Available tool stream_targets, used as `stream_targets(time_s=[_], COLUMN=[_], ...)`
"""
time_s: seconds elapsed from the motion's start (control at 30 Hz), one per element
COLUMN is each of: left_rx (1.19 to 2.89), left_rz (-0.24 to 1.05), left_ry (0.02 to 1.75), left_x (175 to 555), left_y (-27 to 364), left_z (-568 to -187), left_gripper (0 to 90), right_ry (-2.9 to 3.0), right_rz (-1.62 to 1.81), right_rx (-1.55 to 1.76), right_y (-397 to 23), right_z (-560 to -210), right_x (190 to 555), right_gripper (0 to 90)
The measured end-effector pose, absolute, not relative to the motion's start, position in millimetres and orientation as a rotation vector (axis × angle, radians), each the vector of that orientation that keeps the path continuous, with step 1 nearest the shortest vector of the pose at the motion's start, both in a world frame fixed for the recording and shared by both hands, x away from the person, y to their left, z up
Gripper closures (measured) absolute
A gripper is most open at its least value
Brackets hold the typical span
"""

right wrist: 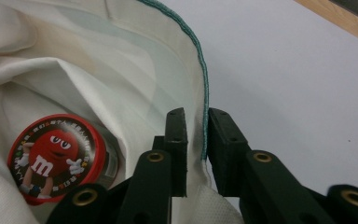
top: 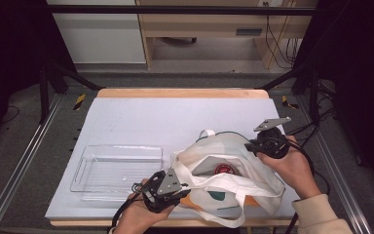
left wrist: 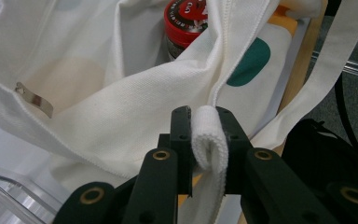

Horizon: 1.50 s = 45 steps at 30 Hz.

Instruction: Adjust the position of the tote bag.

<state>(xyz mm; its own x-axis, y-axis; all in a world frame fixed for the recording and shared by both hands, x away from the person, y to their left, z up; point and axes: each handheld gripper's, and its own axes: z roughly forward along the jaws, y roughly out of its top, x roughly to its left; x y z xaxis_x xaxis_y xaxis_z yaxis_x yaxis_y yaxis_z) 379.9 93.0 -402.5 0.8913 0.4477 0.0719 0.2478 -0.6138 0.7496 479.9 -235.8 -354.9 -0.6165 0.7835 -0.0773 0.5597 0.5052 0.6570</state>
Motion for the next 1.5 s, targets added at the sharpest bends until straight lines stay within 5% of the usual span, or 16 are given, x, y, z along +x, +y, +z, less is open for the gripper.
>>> stream_targets(time_s=[0.93, 1.27, 1.5], left_rx=[2.238, 2.153, 2.116], left_rz=[0.288, 0.298, 0.322], left_ry=[0.514, 0.527, 0.505], left_x=[365, 361, 360], left_y=[103, 104, 103], left_z=[-416, -398, -379], left_gripper=[76.9, 55.8, 53.0], right_ry=[2.282, 2.283, 2.282], right_rz=[1.055, 1.060, 1.068], right_rx=[1.104, 1.090, 1.096], right_y=[-221, -219, -221], right_z=[-356, -354, -353], right_x=[425, 421, 420], right_gripper=[85.4, 85.5, 85.7])
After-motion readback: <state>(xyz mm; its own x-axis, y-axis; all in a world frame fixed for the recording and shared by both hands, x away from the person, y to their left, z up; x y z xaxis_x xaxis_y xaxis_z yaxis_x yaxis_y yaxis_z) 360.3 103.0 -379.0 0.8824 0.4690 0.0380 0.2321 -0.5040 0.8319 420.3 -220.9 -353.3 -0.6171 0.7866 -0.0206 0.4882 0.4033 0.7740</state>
